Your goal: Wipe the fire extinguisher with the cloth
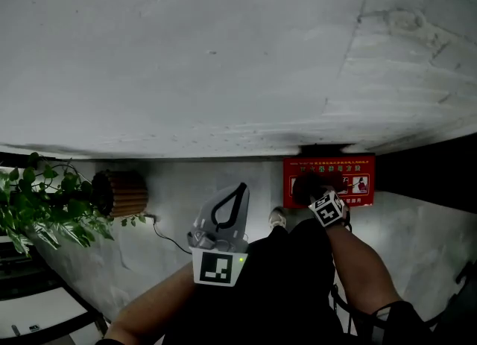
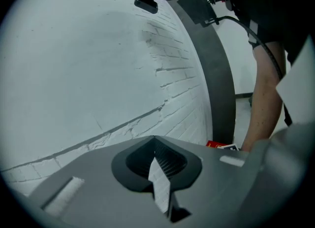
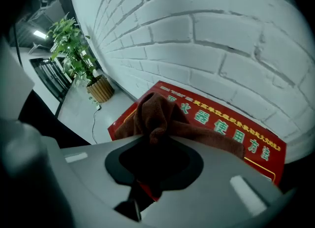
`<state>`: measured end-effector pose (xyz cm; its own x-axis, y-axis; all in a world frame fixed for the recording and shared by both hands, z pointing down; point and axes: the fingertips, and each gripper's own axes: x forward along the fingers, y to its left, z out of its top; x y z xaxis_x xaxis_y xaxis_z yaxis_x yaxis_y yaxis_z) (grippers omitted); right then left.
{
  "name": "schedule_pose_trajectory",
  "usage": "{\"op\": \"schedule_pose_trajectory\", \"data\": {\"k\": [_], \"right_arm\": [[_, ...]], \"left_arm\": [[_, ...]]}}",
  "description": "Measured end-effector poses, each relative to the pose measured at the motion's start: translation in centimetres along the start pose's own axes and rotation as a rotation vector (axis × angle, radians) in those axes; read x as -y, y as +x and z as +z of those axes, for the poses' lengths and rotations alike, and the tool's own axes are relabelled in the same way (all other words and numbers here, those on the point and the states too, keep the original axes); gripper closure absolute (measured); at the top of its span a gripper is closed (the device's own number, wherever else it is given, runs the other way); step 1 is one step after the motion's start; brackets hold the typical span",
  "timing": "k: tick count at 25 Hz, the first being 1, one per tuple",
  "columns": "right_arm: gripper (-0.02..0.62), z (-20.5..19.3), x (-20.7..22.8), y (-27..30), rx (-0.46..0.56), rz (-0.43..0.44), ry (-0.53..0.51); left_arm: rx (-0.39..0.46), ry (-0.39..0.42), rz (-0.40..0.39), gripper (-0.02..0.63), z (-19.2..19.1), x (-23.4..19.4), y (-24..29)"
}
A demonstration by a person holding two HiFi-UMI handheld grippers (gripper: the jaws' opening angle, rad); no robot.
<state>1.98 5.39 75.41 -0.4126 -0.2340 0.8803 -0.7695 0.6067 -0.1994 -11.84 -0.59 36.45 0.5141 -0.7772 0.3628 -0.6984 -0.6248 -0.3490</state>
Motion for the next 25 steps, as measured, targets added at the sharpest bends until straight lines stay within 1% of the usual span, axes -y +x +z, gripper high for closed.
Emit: {"op": "schedule_pose_trajectory", "data": {"k": [4, 8, 10, 18, 25], "right_arm": [[0.537, -2.3, 3.2, -1.9, 0.005, -0.046, 0.011], [0.537, -4.0, 5.5, -3.4, -0.006, -0.069, 0.010], [0.537, -4.8, 6.8, -3.8, -0.005, -0.081, 0.015], [0.537, -7.7, 12.2, -7.2, -0.031, -0.154, 0.085], [0.537, -9.5, 14.6, -8.8, -0.070, -0.200, 0.106]], "left_arm": [[0.022, 0.003, -0.022, 0.606, 1.2, 1.1, 1.3], [0.027, 0.005, -0.015, 0.606, 1.9, 1.2, 1.9], [0.027, -0.006, -0.007, 0.606, 2.2, 1.2, 2.2], [0.038, -0.012, -0.003, 0.606, 3.5, 2.3, 3.1], [0.033, -0.021, 0.002, 0.606, 3.6, 2.9, 2.9]]}}
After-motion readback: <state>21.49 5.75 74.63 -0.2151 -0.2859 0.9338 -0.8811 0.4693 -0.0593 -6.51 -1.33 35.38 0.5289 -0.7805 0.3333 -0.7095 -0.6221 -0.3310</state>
